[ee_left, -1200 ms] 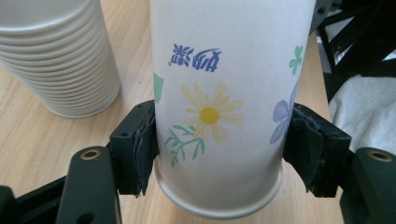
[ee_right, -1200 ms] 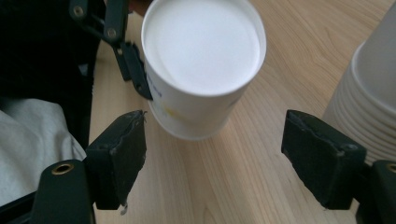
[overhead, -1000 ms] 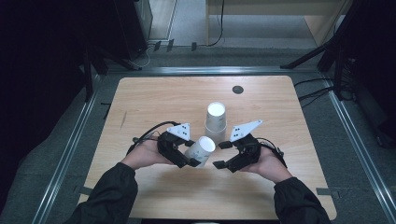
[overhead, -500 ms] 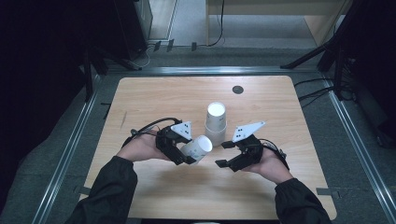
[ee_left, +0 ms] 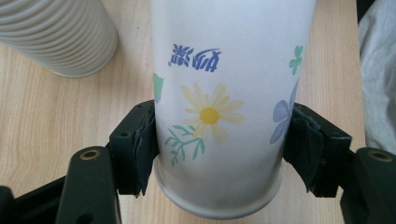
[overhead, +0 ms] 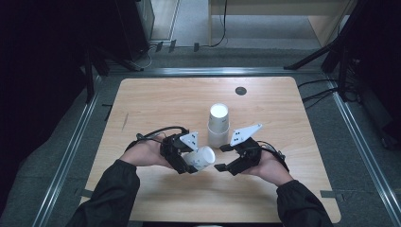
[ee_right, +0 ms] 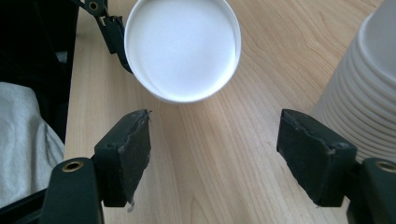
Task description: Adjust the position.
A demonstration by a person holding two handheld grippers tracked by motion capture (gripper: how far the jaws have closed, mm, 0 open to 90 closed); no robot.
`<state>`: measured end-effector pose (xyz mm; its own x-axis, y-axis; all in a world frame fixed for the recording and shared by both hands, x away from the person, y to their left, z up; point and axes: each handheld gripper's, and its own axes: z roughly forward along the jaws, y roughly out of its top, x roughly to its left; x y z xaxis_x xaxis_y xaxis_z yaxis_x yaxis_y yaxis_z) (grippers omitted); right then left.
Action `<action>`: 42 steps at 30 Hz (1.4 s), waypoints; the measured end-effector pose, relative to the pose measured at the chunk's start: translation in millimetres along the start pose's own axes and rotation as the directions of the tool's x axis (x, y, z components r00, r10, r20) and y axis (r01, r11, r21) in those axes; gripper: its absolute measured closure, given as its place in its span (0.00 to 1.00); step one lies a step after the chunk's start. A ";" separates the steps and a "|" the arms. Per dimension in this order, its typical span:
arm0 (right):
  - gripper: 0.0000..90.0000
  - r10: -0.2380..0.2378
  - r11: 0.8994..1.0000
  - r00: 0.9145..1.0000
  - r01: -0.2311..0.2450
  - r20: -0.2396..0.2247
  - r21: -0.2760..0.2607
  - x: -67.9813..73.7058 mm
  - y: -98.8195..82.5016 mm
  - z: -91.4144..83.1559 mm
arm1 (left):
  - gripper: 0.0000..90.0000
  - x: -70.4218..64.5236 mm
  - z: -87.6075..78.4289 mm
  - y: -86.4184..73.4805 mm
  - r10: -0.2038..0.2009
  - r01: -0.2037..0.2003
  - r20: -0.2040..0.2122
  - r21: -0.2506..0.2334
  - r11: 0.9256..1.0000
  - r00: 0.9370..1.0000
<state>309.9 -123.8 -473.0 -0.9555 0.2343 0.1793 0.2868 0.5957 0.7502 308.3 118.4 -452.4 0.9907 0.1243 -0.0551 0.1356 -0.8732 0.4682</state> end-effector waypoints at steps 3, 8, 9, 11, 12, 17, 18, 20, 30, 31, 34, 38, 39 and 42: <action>0.29 -0.003 1.000 1.000 0.002 -0.015 -0.004 0.6 0.7 1.8 | 0.35 -1.1 2.6 2.9 -0.003 0.002 0.015 0.016 1.000 1.000; 0.28 -0.025 1.000 0.999 0.025 -0.034 -0.006 2.8 2.7 7.8 | 0.35 -5.3 10.3 8.1 0.004 -0.005 0.007 0.064 0.998 1.000; 0.28 -0.025 1.000 0.999 0.025 -0.034 -0.006 2.8 2.7 7.8 | 0.35 -5.3 10.3 8.1 0.004 -0.005 0.007 0.064 0.998 1.000; 0.28 -0.028 1.000 0.998 0.028 -0.047 0.003 4.7 2.8 10.7 | 0.35 -7.5 12.4 10.1 0.013 -0.014 0.008 0.075 0.997 1.000; 0.28 -0.031 0.999 0.998 0.032 -0.055 0.006 5.5 3.1 12.2 | 0.35 -8.2 13.1 11.0 0.023 -0.024 0.008 0.080 0.997 1.000; 0.29 -0.055 0.998 0.995 0.055 -0.079 0.003 10.4 6.7 19.9 | 0.34 -11.3 17.7 15.3 0.038 -0.039 0.014 0.092 0.995 0.999; 0.29 -0.057 0.998 0.995 0.057 -0.081 0.000 10.9 7.3 20.8 | 0.34 -12.0 18.1 15.7 0.036 -0.037 0.016 0.086 0.996 0.999; 0.30 -0.059 0.998 0.994 0.059 -0.092 0.001 11.7 8.2 22.6 | 0.34 -11.9 18.1 16.6 0.042 -0.043 0.022 0.082 0.996 0.999; 0.39 -0.075 0.997 0.993 0.077 -0.094 0.008 15.0 10.9 24.4 | 0.31 -10.1 17.3 14.9 0.032 -0.034 0.038 0.052 0.998 0.999; 0.39 -0.073 0.997 0.992 0.074 -0.100 0.009 15.2 11.0 23.6 | 0.30 -8.2 16.4 13.9 0.033 -0.035 0.049 0.040 0.999 0.998; 0.39 -0.072 0.997 0.993 0.073 -0.096 0.003 14.6 11.4 20.5 | 0.19 -7.2 15.4 12.3 0.033 -0.034 0.038 0.024 0.999 0.999; 0.39 -0.080 0.997 0.993 0.078 -0.082 -0.023 11.8 11.2 15.0 | 0.17 -4.1 10.3 7.8 0.007 -0.006 0.050 -0.028 1.000 0.999; 0.39 -0.064 0.998 0.994 0.062 -0.085 -0.033 10.5 10.4 10.9 | 0.17 -1.5 7.7 4.6 -0.012 0.015 0.059 -0.053 0.998 0.998; 0.39 -0.059 0.997 0.995 0.055 -0.079 -0.050 8.6 9.1 4.3 | 0.17 0.5 4.5 -0.5 -0.032 0.035 0.045 -0.083 0.996 0.998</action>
<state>304.6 -113.2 -467.3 -0.9733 0.1369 0.1844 0.2296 0.5684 0.7900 308.8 116.8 -456.6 0.9854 0.1308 -0.1094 0.1693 -0.8264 0.5371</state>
